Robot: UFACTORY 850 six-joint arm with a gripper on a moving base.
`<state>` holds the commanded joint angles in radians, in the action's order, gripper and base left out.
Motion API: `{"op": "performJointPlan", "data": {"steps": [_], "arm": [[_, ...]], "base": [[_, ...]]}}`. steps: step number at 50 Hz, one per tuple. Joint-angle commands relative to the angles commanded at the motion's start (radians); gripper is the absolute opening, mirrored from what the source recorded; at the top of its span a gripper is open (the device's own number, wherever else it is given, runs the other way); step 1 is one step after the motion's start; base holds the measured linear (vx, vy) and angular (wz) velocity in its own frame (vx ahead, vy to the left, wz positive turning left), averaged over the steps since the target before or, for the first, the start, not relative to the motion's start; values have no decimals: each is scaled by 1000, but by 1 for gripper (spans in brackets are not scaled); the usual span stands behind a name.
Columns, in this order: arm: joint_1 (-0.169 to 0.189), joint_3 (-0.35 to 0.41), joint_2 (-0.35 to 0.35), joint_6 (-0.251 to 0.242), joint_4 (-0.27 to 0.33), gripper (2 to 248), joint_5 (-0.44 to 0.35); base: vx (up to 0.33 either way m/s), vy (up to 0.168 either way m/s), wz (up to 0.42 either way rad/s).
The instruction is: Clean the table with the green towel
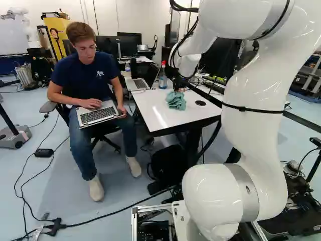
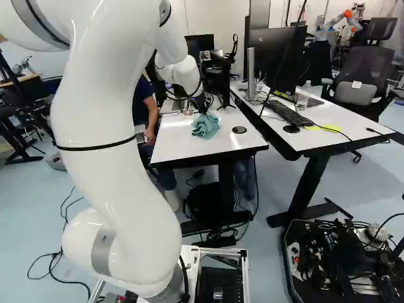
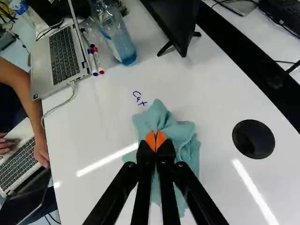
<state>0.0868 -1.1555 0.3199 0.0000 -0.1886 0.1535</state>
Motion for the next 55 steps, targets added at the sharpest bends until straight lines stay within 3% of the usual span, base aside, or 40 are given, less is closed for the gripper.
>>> {"op": "performJointPlan", "data": {"steps": [36,55], "arm": [[-45,-196,157,0,0,22,0],[-48,-214,189,0,0,22,0]], "base": [[0,0,0],[0,0,0]]}}
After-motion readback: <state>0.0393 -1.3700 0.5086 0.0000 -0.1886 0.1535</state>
